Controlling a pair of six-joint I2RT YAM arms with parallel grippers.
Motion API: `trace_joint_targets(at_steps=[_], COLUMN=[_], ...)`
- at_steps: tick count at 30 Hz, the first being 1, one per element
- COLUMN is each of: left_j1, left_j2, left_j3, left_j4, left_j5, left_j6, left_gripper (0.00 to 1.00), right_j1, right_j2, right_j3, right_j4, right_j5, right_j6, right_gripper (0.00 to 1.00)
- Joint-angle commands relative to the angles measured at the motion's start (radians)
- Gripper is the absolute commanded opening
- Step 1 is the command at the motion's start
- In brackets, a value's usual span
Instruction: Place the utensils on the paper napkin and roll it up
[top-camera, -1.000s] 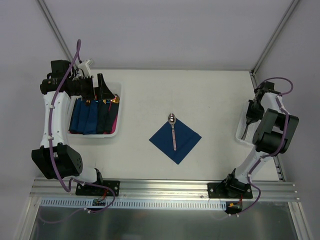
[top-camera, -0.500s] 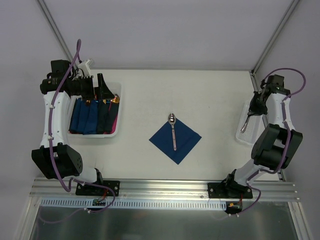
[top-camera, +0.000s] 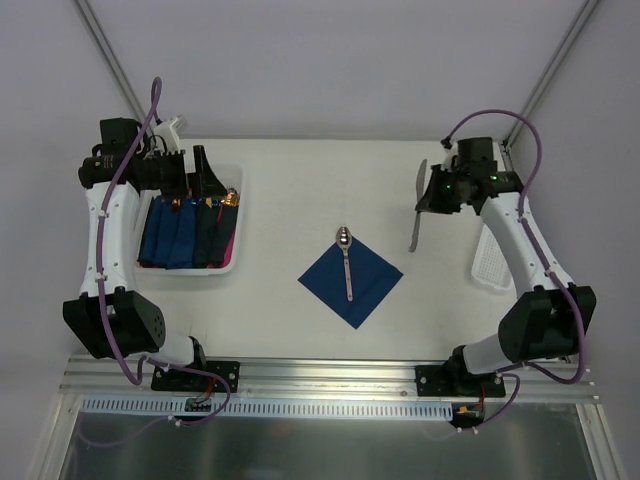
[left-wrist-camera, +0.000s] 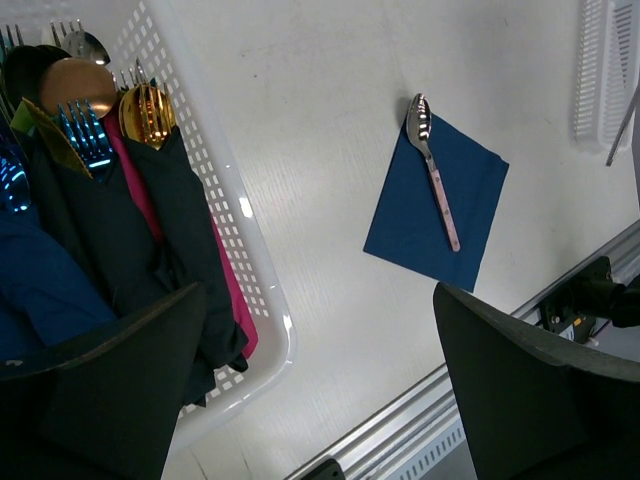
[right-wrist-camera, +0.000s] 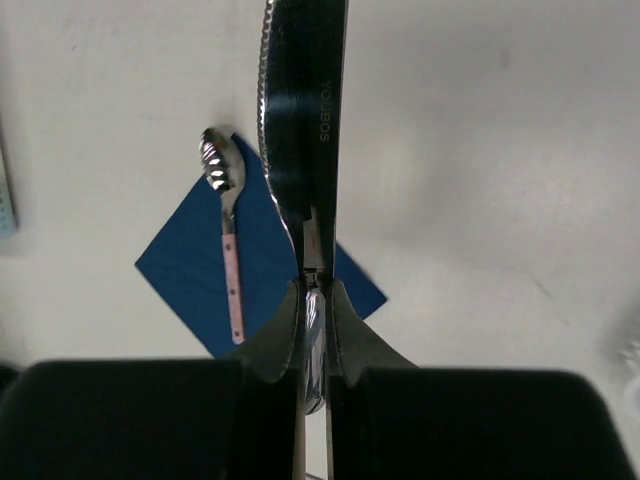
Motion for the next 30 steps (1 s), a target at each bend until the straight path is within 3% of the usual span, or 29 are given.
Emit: trace_joint_targets(at_steps=[1, 11, 20, 30], left_j1=[-0.008, -0.008, -0.008, -0.008], left_j2=[-0.060, -0.104, -0.107, -0.109], left_j3=[-0.030, -0.090, -0.107, -0.110], left_j4=[-0.012, -0.005, 0.001, 0.006], left_j5=[-0.015, -0.010, 0.006, 0.009], left_j6=[0.006, 0.006, -0.001, -0.001], left_gripper=[0.99, 0.99, 0.99, 0.99], right_j1=[0.105, 0.400, 0.489, 0.503], right_j2=[0.000, 0.116, 0.211, 0.281], right_j3=[-0.046, -0.163, -0.183, -0.163], right_j4=[0.067, 0.168, 0.205, 0.202], right_j5=[-0.001, 0.128, 0.166, 0.195], right_j6=[0.098, 0.258, 0.290, 0.235], right_gripper=[0.00, 0.00, 0.00, 0.00])
